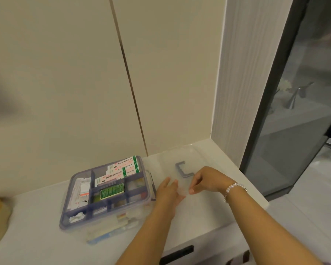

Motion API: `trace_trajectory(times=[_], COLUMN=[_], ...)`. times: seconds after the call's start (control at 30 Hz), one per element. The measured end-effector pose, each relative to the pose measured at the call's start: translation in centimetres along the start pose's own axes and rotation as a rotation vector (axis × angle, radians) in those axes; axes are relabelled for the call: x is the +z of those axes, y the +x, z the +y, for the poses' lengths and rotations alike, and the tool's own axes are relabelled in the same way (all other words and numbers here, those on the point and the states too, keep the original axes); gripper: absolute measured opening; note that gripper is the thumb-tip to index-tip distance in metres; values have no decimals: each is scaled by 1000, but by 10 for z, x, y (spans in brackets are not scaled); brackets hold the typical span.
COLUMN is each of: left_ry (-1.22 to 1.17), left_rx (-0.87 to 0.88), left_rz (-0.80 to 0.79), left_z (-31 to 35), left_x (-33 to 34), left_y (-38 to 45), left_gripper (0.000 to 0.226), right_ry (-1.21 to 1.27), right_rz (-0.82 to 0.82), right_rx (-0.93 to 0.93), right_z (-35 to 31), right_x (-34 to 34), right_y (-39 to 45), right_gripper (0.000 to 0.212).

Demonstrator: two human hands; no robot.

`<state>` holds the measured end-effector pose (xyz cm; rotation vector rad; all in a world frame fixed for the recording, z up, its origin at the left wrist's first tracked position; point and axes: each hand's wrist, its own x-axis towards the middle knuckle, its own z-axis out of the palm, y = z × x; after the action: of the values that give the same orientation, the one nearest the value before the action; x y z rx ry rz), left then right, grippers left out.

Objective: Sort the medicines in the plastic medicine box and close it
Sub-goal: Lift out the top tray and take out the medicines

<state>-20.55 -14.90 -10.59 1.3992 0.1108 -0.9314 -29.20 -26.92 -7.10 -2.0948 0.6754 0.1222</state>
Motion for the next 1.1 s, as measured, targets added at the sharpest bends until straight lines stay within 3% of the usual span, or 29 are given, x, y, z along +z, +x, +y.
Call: trace_trajectory(times=[0.2,0.4,0.5,0.67,0.9,1.1], left_ry=[204,346,394,447,603,807], left_rx=[25,125,262,570,746,828], left_rz=[29,0,-4,19,251,479], left_z=[-12,-1,10,38,70,76], left_x=[1,5,1,-28,-97,-157], left_y=[-7,-36,-57,-87,-86,-75], left_gripper=[49,52,46,34,29,30], right_ry=[-59,26,123,310,305,132], right_rz=[-48,85,223,254,192,262], right_rx=[70,25,-47,-133,-207,-207], right_z=[10,-6,-20,-54,-99,-116], right_x=[12,1,-5,5,40,71], right_y=[10,7,0,-15,-16,2], right_gripper=[20,10,11,14,14,20])
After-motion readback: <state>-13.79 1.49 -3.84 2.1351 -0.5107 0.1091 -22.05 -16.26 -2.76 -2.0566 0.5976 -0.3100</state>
